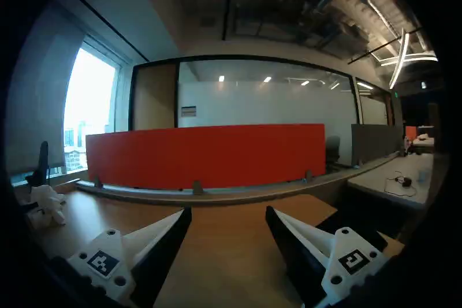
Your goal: Fold towel
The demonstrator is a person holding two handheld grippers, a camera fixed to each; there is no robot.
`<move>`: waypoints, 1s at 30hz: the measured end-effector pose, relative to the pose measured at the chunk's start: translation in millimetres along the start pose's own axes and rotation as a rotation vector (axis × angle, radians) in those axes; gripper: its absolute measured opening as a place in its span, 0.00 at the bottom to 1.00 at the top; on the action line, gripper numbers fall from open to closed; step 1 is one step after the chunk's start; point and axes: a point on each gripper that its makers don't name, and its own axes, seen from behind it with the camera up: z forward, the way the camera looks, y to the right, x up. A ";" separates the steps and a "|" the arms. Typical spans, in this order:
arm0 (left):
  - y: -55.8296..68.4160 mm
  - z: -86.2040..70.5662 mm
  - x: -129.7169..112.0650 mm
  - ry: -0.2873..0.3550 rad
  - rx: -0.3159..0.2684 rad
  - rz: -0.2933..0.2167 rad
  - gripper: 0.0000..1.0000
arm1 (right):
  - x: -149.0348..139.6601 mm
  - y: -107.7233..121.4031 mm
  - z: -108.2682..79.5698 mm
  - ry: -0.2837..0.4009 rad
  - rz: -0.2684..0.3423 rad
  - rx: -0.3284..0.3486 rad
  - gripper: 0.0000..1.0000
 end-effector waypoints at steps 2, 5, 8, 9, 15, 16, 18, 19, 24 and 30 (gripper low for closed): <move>0.1 -0.2 0.0 0.000 0.000 0.000 0.94 | -9.1 1.5 -0.8 -0.008 -0.003 -0.007 0.99; 0.2 -0.2 0.1 0.000 0.000 0.000 0.94 | -20.1 2.5 -1.8 -0.010 -0.004 -0.011 0.99; 0.2 -0.2 0.2 0.000 0.000 0.000 0.94 | -30.4 0.2 -2.0 -0.010 -0.001 -0.001 0.99; 0.2 -0.2 0.2 0.000 0.000 0.000 0.94 | -33.7 -0.9 -2.0 -0.011 0.000 0.003 0.99; 0.0 -0.3 0.0 0.000 0.000 0.000 0.94 | -57.0 -5.4 -1.0 -0.016 0.003 0.017 0.99; 0.0 -0.3 0.0 0.000 0.000 0.000 0.94 | -60.5 -6.1 -0.9 -0.017 0.003 0.019 0.99; 0.1 -0.2 -0.1 0.000 0.000 0.000 0.94 | -66.7 -7.4 -0.9 -0.020 0.002 0.022 0.99; 0.0 -0.2 -0.2 0.000 0.000 0.000 0.94 | -69.3 -8.3 -1.2 -0.020 0.003 0.024 0.99; 0.2 -0.1 -0.3 0.000 0.000 0.000 0.94 | -80.3 -11.5 -1.5 -0.023 0.012 0.038 0.99; 0.3 0.0 -0.4 0.000 0.000 0.000 0.94 | -91.2 -13.0 -2.5 -0.024 0.004 0.055 0.99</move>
